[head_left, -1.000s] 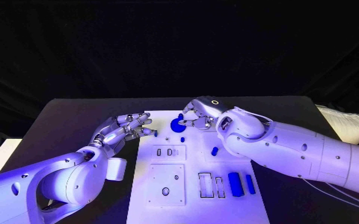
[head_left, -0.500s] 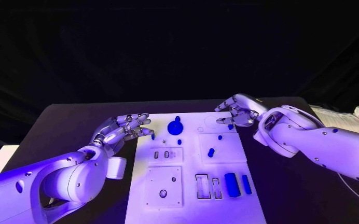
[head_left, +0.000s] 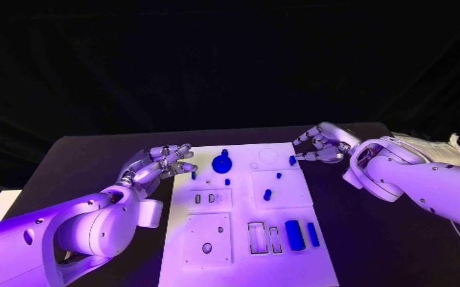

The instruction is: Assemble the parts on the task board

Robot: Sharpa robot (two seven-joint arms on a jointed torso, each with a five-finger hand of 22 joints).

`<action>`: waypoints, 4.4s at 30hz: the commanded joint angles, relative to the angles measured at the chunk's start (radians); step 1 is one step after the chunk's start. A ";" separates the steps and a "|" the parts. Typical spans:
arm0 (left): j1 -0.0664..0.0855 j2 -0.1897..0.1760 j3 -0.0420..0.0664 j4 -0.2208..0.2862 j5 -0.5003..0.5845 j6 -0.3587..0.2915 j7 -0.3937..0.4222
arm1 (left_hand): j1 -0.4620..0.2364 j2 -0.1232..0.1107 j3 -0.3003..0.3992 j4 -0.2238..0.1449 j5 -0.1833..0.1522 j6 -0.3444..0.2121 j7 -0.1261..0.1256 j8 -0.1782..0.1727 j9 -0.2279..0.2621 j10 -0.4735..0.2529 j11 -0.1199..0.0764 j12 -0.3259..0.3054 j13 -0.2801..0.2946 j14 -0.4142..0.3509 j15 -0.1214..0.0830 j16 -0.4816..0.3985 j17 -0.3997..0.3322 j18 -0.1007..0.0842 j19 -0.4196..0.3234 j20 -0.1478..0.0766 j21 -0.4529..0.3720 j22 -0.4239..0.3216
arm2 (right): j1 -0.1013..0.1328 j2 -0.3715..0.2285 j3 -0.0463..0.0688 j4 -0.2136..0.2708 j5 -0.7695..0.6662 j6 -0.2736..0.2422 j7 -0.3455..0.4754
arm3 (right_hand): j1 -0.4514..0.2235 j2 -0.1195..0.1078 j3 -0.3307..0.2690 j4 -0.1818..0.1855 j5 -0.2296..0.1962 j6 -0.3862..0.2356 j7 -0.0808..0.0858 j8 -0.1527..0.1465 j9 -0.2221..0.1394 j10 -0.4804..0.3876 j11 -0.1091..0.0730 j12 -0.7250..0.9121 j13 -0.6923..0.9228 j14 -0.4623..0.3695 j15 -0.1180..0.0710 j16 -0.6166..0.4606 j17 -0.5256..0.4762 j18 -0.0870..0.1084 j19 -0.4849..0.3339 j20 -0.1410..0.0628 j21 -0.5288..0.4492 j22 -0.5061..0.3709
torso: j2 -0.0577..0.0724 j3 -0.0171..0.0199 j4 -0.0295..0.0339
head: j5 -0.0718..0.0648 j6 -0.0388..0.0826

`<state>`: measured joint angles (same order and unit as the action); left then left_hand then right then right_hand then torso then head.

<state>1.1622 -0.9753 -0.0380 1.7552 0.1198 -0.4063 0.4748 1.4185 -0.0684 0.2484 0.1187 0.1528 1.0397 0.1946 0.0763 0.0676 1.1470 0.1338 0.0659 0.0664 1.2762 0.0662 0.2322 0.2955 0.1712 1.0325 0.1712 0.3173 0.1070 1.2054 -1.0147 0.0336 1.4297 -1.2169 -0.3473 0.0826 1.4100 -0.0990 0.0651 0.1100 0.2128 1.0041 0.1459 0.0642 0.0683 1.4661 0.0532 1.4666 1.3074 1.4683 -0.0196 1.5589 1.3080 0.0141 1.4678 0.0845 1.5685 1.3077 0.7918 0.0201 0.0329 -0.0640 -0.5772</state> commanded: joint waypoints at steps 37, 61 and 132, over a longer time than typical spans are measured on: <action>0.000 0.008 0.000 -0.009 -0.005 0.023 0.005 | 0.006 0.005 0.007 -0.001 -0.003 0.004 0.002 -0.006 0.001 -0.005 -0.001 -0.003 -0.001 -0.006 -0.001 -0.004 0.002 0.012 -0.002 0.006 -0.006 -0.002 | -0.041 0.088 -0.001 -0.105 -0.095 0.051 -0.028 | 0.014 0.039 0.015 -0.016 -0.041 0.049 -0.009 0.012 0.006 0.079 -0.003 0.032 0.230 0.099 -0.001 0.005 0.249 -0.014 0.103 0.004 0.002 0.263 | -0.001 0.0000 0.0038 | 0.004 -0.022; 0.000 0.008 0.000 -0.010 -0.005 0.029 0.003 | 0.006 0.005 0.007 -0.001 -0.003 0.004 0.002 -0.006 0.001 -0.005 -0.001 -0.003 -0.001 -0.006 -0.001 -0.004 0.002 0.012 -0.002 0.006 -0.006 -0.002 | -0.044 0.094 0.000 -0.111 -0.097 0.049 -0.035 | 0.031 0.100 0.078 -0.036 -0.080 0.169 -0.056 0.049 0.022 0.081 -0.042 0.035 0.232 0.100 -0.032 0.006 0.251 -0.014 0.103 -0.022 0.002 0.263 | -0.002 -0.0007 0.0045 | 0.005 -0.026; -0.002 0.029 0.000 -0.062 0.007 0.041 -0.006 | 0.001 -0.004 0.036 -0.012 -0.003 -0.001 0.007 -0.011 0.000 -0.011 0.002 -0.004 -0.002 -0.006 0.001 -0.012 0.015 0.011 -0.003 0.005 -0.003 -0.002 | -0.124 0.386 -0.028 0.111 -0.450 0.088 -0.332 | -0.058 0.101 0.110 -0.016 -0.052 0.187 -0.070 0.041 0.029 0.082 -0.055 0.033 0.232 0.100 -0.047 0.007 0.253 -0.014 0.103 -0.041 0.002 0.263 | -0.020 -0.0143 0.0094 | 0.055 -0.075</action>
<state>1.1598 -0.9476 -0.0387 1.6913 0.1237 -0.3895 0.4655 1.4233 -0.0636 0.2774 0.1063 0.1528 1.0397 0.1945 0.0686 0.0676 1.1435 0.1374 0.0659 0.0656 1.2762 0.0662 0.2237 0.3093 0.1710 1.0325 0.1712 0.3173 0.1066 1.0865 -0.6296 0.0085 1.5464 -1.6442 -0.2960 -0.2363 1.3573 -0.0032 0.1767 0.0899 0.1645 1.1416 0.1122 0.1033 0.0924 1.4651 0.0024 1.5014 1.3074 1.4666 -0.0572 1.5667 1.3076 0.0142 1.4661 0.0502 1.5684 1.3080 0.7726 0.0063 0.0416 -0.0093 -0.6526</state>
